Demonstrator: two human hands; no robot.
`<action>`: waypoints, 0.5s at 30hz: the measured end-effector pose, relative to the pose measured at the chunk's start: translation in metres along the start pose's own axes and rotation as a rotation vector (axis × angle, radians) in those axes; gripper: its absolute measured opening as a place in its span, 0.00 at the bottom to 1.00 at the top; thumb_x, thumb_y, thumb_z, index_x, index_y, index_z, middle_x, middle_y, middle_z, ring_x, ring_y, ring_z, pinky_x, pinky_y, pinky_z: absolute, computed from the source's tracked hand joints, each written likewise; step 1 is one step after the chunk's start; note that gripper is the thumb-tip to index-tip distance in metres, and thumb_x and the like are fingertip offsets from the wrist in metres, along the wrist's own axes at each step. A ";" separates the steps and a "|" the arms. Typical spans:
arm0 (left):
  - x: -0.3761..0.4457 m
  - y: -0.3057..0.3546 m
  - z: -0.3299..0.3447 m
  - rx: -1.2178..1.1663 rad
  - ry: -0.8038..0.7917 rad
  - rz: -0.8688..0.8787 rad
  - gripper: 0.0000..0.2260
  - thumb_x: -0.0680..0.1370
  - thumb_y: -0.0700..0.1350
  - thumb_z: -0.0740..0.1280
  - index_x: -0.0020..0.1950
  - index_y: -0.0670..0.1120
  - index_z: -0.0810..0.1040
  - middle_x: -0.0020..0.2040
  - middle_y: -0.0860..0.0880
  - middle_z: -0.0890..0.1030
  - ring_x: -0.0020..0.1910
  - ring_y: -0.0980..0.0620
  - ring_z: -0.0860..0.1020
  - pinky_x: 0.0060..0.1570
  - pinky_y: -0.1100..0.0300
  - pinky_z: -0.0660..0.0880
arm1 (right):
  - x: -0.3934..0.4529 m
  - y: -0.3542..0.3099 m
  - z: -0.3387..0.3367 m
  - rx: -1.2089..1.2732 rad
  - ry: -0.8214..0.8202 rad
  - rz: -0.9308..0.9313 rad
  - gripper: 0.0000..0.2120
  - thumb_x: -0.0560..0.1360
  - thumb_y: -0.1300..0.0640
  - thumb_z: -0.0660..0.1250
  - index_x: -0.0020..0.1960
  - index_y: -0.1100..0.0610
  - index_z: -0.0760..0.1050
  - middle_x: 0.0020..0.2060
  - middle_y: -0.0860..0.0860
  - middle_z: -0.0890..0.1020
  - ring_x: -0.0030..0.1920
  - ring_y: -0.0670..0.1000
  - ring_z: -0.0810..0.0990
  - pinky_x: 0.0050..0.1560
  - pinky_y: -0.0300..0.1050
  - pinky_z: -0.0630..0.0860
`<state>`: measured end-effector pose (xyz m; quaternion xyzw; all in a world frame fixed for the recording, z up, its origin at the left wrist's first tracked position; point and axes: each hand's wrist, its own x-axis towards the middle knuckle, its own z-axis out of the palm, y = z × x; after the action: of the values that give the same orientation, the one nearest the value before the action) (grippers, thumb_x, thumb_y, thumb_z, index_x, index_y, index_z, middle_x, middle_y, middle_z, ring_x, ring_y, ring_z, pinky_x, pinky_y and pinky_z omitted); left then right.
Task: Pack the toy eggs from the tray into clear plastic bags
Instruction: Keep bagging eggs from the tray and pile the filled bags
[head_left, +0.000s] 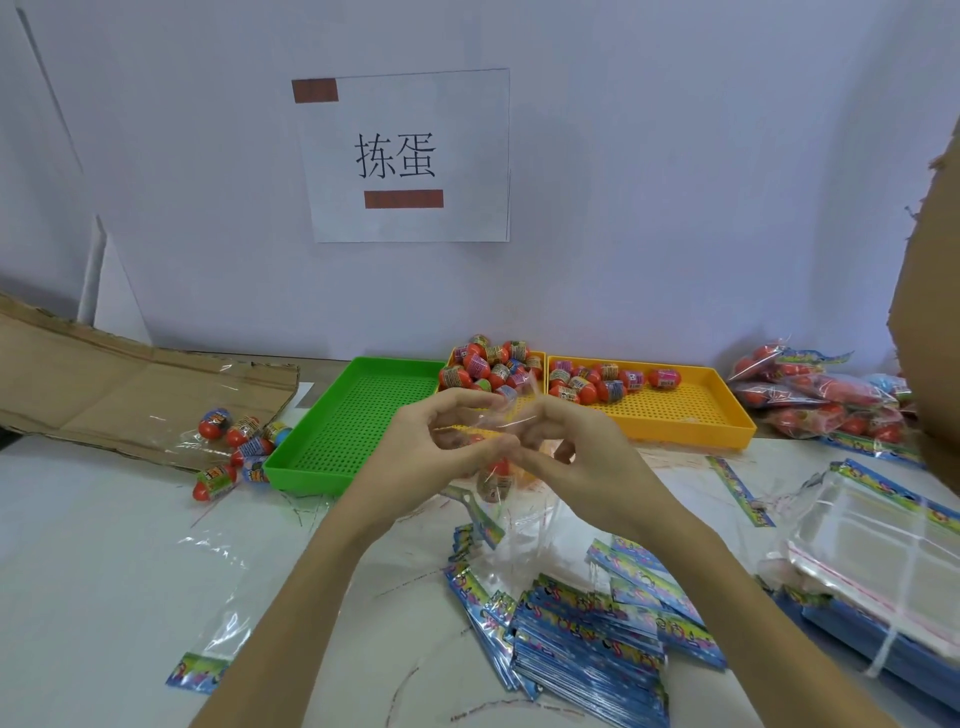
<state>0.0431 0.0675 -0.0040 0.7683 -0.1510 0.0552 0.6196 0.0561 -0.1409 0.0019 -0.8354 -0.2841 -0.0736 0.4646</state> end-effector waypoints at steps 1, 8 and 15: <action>0.000 0.000 -0.002 0.016 -0.034 -0.029 0.20 0.71 0.55 0.81 0.62 0.57 0.84 0.53 0.51 0.88 0.49 0.46 0.86 0.53 0.53 0.81 | 0.000 -0.001 0.000 0.009 0.013 0.001 0.04 0.79 0.57 0.73 0.52 0.51 0.79 0.45 0.43 0.86 0.49 0.42 0.83 0.40 0.38 0.73; 0.000 0.001 -0.005 0.034 -0.136 -0.097 0.13 0.74 0.45 0.81 0.57 0.51 0.87 0.48 0.49 0.88 0.43 0.52 0.86 0.40 0.65 0.78 | -0.002 -0.008 0.015 0.149 0.125 -0.089 0.12 0.81 0.68 0.65 0.58 0.52 0.77 0.45 0.44 0.87 0.51 0.47 0.85 0.39 0.42 0.76; 0.003 -0.006 -0.021 -0.167 0.198 -0.171 0.17 0.73 0.38 0.80 0.61 0.46 0.84 0.49 0.46 0.89 0.47 0.45 0.88 0.46 0.50 0.86 | 0.016 0.009 0.015 0.096 0.358 -0.010 0.16 0.82 0.70 0.60 0.55 0.53 0.80 0.51 0.44 0.85 0.53 0.47 0.84 0.44 0.35 0.79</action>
<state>0.0504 0.0884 -0.0040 0.7151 -0.0272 0.0648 0.6955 0.0724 -0.1257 -0.0071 -0.7843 -0.2040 -0.2098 0.5470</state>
